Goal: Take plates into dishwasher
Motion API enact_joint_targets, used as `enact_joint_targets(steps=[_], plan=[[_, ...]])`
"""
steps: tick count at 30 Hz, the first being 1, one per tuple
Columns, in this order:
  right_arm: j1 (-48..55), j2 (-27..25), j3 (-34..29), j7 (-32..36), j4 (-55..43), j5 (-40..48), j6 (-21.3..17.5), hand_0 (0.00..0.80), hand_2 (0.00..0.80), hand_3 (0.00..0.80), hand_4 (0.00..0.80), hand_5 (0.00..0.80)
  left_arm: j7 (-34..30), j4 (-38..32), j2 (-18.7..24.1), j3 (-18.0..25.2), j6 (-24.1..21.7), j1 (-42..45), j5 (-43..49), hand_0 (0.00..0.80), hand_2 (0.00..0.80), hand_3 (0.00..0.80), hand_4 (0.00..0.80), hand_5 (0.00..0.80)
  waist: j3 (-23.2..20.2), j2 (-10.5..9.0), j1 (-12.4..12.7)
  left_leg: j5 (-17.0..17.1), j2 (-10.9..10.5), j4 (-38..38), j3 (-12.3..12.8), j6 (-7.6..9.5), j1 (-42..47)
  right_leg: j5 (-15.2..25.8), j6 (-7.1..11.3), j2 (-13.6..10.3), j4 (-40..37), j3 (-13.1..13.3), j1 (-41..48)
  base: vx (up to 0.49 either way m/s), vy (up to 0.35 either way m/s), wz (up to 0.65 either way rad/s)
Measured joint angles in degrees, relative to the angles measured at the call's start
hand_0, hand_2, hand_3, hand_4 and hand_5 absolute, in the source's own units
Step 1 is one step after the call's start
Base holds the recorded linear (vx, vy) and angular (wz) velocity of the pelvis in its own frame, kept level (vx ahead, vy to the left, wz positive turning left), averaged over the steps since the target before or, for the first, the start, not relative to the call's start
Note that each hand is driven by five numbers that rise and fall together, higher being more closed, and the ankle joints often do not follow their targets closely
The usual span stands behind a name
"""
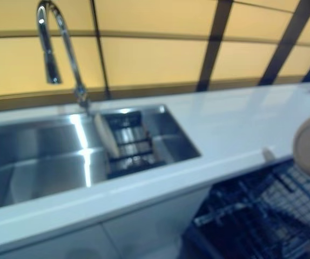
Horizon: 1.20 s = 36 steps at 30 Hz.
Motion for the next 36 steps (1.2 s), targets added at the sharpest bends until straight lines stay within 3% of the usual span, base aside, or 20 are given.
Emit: enact_joint_targets(steps=[10, 18, 26, 36], plan=[[8.0, 5.7, -2.7, 3.8, -2.9, -3.0, -1.7, 0.800, 0.800, 0.800, 0.800, 0.800, -1.2, 0.1, 0.2, 1.6, 0.0, 0.0, 0.6, 0.000, 0.000, 0.000, 0.000, 0.000, -0.4, -0.42, -0.6, -0.5, 0.3, 0.0, 1.7, -0.19, 0.3, 0.3, 0.38, 0.1, -0.1, 0.3, -0.4, 0.002, -0.020, -0.09], [12.4, 15.3, -2.2, 4.2, -6.8, -7.9, -3.3, 0.800, 0.800, 0.800, 0.800, 0.800, -1.4, 0.0, 0.2, 1.6, 0.0, 0.2, 0.6, 0.000, 0.000, 0.000, 0.000, 0.000, -0.4, -0.33, -0.3, -0.5, 0.3, 0.0, 1.8, -0.22, 0.7, 0.3, 0.37, 0.2, -0.1, 0.3, -0.2, -0.006, -0.017, 0.00], [12.8, 20.0, 2.6, 4.6, -9.3, -13.8, -3.3, 0.800, 0.800, 0.800, 0.800, 0.800, -1.4, -0.1, 0.0, 1.6, 0.0, 0.8, 0.6, 0.000, 0.000, 0.000, 0.000, 0.000, -0.3, 0.34, -0.1, -0.5, 0.5, 0.0, 2.3, -0.24, 0.8, 0.4, 0.45, 0.1, -0.1, -0.1, -0.3, -0.012, -0.040, -0.03], [11.8, 25.3, 9.5, 3.3, -9.4, -17.4, -3.9, 0.800, 0.800, 0.800, 0.800, 0.800, -1.3, -1.9, -0.1, 1.6, 0.1, 1.4, 0.6, 0.000, 0.000, 0.000, 0.000, 0.000, 1.1, 2.92, 0.1, -0.5, 0.5, 0.0, 2.2, -0.29, 0.8, 0.4, 0.45, 0.0, -0.1, -0.3, -0.3, -0.013, -0.018, 0.01]])
